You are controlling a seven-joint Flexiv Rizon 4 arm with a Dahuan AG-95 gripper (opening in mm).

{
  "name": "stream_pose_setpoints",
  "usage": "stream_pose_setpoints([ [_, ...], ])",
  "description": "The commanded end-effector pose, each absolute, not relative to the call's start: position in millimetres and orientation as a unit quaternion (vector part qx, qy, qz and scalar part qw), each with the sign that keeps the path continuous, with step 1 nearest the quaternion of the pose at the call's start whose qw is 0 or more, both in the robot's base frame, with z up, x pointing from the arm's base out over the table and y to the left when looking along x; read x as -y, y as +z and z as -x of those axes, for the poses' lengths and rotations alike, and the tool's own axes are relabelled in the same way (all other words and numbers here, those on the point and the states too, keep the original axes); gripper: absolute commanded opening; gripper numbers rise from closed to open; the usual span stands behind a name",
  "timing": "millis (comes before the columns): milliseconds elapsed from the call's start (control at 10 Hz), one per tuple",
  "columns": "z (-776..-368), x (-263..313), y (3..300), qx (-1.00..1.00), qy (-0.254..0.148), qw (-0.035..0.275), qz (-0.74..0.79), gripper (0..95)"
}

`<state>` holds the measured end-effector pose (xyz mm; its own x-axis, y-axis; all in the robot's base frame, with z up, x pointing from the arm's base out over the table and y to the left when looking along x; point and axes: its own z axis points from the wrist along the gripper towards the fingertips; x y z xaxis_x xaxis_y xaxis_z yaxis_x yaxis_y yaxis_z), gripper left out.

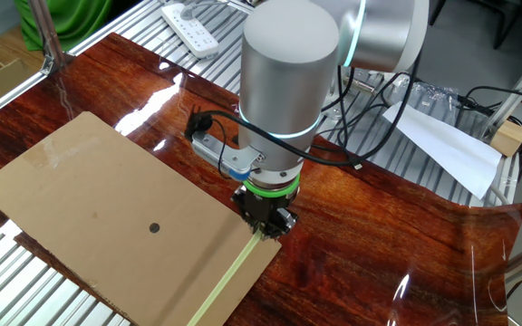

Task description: Swat with a flyswatter

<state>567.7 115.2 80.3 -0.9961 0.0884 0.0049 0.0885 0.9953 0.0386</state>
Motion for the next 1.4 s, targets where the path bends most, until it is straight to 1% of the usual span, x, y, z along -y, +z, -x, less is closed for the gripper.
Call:
stream_pose_setpoints([
  [100, -568.4, -115.1, 77.1, 0.999, -0.016, 0.001, 0.037, 0.0],
  [1000, -575.4, -116.2, 53.1, 1.000, -0.008, -0.009, 0.028, 0.0],
  [1400, -575.8, -115.2, 47.9, 1.000, -0.009, -0.007, 0.025, 0.0],
])
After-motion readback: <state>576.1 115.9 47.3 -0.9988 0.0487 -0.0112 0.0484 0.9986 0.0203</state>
